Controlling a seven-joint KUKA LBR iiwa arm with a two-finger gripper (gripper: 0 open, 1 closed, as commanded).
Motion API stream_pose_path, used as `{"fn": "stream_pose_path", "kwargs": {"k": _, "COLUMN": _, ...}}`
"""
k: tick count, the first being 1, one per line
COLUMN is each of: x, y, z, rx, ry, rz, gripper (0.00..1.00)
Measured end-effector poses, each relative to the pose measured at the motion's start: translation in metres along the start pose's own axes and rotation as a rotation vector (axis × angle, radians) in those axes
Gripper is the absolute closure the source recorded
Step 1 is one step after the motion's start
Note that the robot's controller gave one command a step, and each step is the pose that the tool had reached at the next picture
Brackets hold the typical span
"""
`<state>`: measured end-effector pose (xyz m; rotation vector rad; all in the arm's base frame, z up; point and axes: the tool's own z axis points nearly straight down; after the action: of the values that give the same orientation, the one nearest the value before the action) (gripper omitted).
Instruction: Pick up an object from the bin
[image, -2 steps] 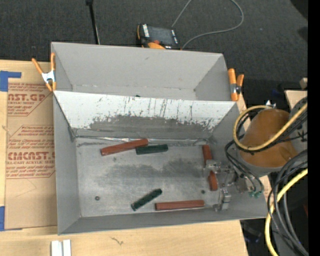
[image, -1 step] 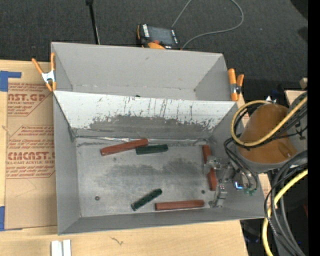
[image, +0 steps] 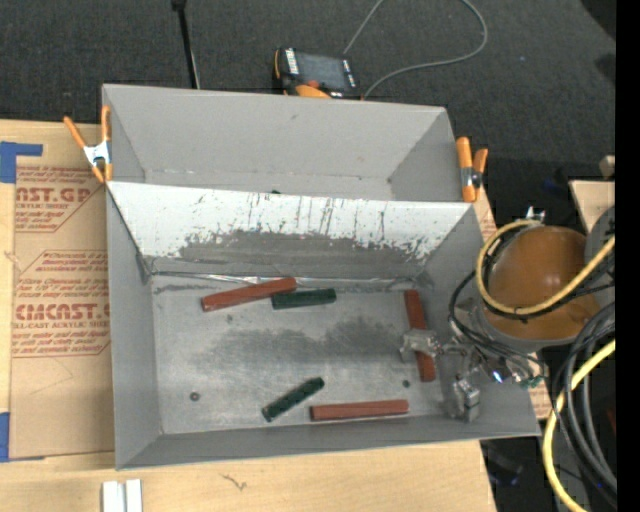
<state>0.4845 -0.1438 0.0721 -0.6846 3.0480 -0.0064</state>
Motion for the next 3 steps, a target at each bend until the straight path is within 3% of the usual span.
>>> {"fn": "stream_pose_path", "kwargs": {"k": 1, "x": -0.017, "y": 0.025, "z": 0.001, "rx": -0.005, "ry": 0.009, "rz": 0.106, "gripper": 0.0}}
{"fn": "stream_pose_path", "kwargs": {"k": 2, "x": -0.042, "y": -0.034, "z": -0.067, "rx": 0.0, "ry": 0.009, "rz": 0.257, "gripper": 0.0}}
{"fn": "stream_pose_path", "kwargs": {"k": 3, "x": -0.075, "y": -0.028, "z": 0.005, "rx": -0.014, "ry": 0.012, "rz": -0.2, "gripper": 0.0}}
